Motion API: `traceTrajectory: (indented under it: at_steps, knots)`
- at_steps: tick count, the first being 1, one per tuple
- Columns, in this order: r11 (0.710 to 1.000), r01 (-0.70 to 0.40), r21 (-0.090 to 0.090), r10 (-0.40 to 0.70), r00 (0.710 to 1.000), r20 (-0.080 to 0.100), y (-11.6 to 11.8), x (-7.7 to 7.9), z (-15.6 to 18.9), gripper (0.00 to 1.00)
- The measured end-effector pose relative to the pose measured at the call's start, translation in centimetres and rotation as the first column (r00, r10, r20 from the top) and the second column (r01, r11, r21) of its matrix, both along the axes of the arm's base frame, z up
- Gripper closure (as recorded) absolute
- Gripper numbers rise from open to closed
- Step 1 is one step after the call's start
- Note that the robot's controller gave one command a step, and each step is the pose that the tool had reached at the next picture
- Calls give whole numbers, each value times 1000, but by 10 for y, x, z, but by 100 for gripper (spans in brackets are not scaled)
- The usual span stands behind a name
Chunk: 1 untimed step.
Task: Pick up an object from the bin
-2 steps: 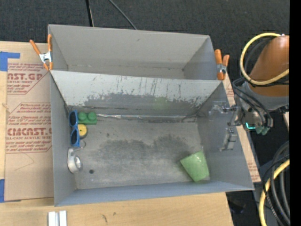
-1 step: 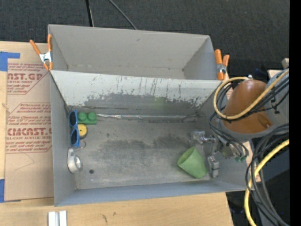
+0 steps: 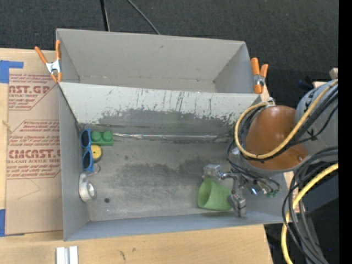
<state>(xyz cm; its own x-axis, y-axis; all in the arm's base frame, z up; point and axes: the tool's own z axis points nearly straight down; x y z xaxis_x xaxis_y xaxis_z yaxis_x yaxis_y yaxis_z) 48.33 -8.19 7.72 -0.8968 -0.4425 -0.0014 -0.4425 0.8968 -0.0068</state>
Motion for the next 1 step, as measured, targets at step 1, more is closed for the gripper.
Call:
traceTrajectory:
  at_steps: [1]
  knots:
    - [1000, 4, -1, -4, 1000, 6, -1, 1, 0, 100]
